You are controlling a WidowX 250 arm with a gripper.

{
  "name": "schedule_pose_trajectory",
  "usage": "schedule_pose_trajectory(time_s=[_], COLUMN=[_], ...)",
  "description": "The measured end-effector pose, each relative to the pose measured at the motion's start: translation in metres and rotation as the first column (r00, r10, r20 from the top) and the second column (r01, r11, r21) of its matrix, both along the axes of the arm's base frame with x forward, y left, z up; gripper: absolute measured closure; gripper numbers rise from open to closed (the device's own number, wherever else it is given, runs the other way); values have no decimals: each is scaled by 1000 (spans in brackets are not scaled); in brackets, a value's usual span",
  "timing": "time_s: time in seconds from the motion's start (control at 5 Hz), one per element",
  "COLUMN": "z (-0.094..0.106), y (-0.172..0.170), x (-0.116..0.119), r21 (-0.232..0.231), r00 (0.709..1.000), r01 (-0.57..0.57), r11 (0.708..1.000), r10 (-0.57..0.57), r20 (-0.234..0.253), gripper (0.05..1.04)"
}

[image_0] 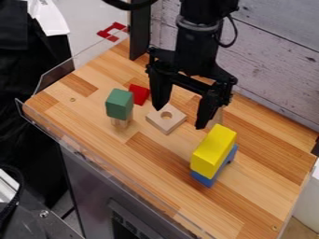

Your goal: Put the yellow rectangle on top of the green cube from the top of the blue arch

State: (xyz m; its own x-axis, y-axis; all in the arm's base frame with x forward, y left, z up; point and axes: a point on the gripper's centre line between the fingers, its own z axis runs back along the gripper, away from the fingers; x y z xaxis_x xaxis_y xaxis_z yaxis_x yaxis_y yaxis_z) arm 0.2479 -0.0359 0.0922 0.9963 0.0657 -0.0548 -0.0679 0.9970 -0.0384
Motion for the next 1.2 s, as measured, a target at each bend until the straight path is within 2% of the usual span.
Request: schedule_pose_trajectory(time_s=[0.2,0.4,0.6,0.8,1.2], z=[-7,-10,-6,0,-13], y=[0,-9,-29,-47,-50], x=[-3,-5,-11,-12,-9], r21=[3,17,35,45,39], r00=[1000,1000,999,998,998], r01=[2,7,39,63,46], r11=[1000,1000,999,997,998], r10=[-1,-6,-39,-63,-44], r20=[-30,-20,-22,4,-43], gripper=[84,84,84,84,84])
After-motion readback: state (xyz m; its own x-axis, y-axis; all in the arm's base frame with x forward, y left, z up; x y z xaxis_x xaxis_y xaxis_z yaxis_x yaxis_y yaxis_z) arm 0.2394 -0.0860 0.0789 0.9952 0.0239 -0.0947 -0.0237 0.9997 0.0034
